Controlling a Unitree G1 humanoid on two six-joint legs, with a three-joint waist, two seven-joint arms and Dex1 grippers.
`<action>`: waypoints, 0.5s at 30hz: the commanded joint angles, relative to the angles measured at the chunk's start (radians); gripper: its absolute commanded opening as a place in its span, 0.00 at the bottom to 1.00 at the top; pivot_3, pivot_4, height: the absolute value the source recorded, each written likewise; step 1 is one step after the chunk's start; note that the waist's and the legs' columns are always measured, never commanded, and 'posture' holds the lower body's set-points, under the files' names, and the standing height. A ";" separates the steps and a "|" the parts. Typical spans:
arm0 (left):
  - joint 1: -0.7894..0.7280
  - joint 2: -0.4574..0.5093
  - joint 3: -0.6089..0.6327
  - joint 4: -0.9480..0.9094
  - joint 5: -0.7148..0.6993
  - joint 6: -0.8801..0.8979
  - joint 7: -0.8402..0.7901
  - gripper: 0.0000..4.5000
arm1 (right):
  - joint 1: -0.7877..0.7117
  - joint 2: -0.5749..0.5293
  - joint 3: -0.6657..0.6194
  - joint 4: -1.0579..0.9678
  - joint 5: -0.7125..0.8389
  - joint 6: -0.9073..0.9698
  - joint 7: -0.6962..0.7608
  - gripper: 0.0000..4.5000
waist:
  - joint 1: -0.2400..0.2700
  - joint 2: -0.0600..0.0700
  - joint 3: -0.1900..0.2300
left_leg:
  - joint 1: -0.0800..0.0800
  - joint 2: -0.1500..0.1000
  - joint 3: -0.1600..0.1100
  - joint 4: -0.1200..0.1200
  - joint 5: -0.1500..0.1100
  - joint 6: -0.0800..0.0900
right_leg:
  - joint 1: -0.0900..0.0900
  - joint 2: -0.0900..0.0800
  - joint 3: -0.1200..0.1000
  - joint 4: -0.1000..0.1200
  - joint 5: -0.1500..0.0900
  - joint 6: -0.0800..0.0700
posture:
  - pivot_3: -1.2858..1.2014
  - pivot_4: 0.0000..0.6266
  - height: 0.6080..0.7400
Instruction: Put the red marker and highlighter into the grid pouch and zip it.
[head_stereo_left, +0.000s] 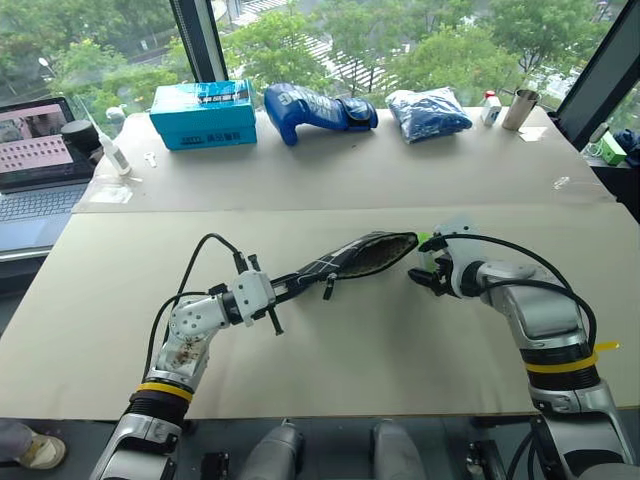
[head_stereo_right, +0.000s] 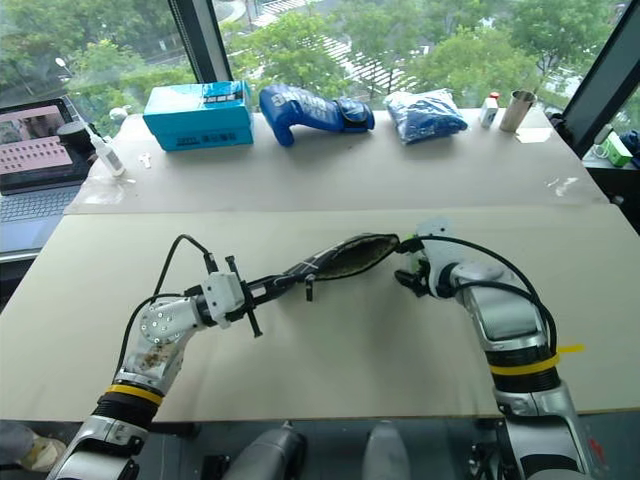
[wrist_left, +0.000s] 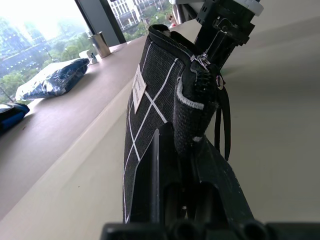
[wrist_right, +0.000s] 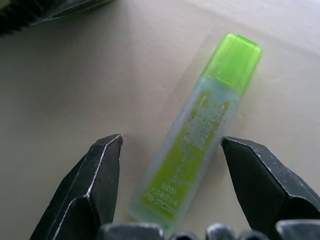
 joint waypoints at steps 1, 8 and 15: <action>-0.001 0.013 0.015 -0.034 -0.019 0.001 -0.009 0.00 | 0.028 -0.005 0.023 0.000 -0.023 0.002 -0.028 0.72 | 0.000 0.000 0.000 | 0.000 0.000 0.000 0.000 0.000 0.000 | 0.000 0.000 0.000 0.000 0.000 0.000 | 0.52 0.24 1.00; 0.000 0.028 0.019 -0.048 -0.028 0.010 -0.026 0.00 | 0.057 -0.032 0.048 -0.042 -0.013 -0.026 0.002 0.24 | 0.003 0.000 0.000 | 0.001 0.000 0.000 0.000 -0.001 0.002 | 0.002 0.000 0.000 0.000 0.000 0.000 | 0.52 0.24 1.00; -0.012 0.035 0.023 -0.057 -0.037 0.018 -0.035 0.00 | 0.024 -0.084 0.035 0.001 -0.043 -0.133 0.007 0.23 | 0.005 0.000 0.000 | 0.001 0.000 0.000 0.000 -0.001 0.002 | 0.001 0.000 0.000 0.000 0.000 0.000 | 0.52 0.24 1.00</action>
